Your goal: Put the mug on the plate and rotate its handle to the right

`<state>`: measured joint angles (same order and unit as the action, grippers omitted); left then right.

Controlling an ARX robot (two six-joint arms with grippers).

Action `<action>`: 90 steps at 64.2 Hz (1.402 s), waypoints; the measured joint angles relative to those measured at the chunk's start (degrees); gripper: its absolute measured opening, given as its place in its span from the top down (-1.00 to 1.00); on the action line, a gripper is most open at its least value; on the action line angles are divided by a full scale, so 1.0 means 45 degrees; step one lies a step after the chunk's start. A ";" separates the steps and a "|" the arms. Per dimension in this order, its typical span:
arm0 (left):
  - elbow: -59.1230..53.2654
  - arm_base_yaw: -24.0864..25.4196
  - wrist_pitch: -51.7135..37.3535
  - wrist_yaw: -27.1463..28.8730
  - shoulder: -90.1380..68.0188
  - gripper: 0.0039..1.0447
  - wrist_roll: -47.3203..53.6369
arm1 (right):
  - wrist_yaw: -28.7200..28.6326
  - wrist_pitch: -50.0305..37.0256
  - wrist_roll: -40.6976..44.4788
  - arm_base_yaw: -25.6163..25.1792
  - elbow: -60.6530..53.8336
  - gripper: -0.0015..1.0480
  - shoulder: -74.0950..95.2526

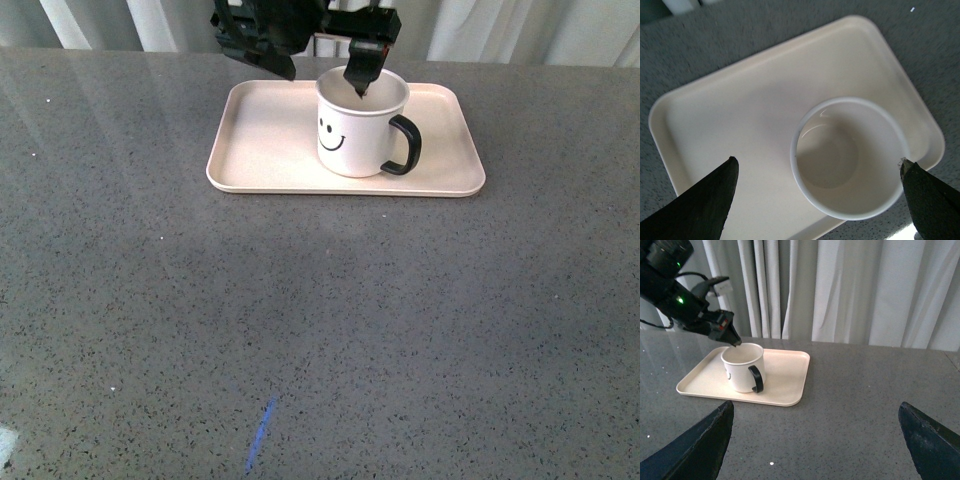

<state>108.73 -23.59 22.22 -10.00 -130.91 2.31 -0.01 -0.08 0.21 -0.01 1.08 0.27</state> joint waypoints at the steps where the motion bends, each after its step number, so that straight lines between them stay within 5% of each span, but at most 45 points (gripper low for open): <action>1: -0.0151 0.0005 -0.0136 -0.0010 0.0146 -0.83 0.0000 | 0.0000 0.0000 -0.0005 0.0000 0.0000 -0.82 0.0000; 23: -0.4129 0.0748 -0.3939 0.0253 0.3385 -0.83 -0.0894 | 0.0000 0.0000 -0.0005 0.0000 0.0000 -0.82 0.0000; 25: -0.4367 0.0753 -0.4410 0.0806 0.3444 -0.80 -0.0840 | 0.0000 0.0000 0.0000 0.0000 0.0000 -0.82 0.0000; 30: -0.6732 0.0733 -0.9316 0.4439 0.3983 -0.53 -0.0738 | -0.0010 0.0000 -0.0005 0.0000 0.0000 -0.82 0.0000; 35: -0.9219 0.0952 -1.2784 0.5931 0.4833 -0.29 -0.0699 | 0.0000 0.0000 -0.0005 0.0000 0.0000 -0.82 0.0000; 42: -1.2390 0.1545 -1.5883 0.5736 0.6620 0.09 -0.0665 | 0.0005 0.0000 -0.0005 0.0000 0.0000 -0.82 0.0000; 54: -1.7267 0.2769 -1.7520 0.4668 0.9510 0.98 -0.0665 | 0.0000 0.0000 -0.0005 0.0000 0.0000 -0.82 0.0000; 90: -2.2799 0.4857 -1.7597 0.2390 1.5062 0.98 -0.0607 | -0.0010 0.0000 -0.0005 0.0000 0.0000 -0.82 0.0000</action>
<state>6.13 -1.74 -56.97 0.75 -63.13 -0.43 -0.05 -0.08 0.19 -0.01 1.08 0.27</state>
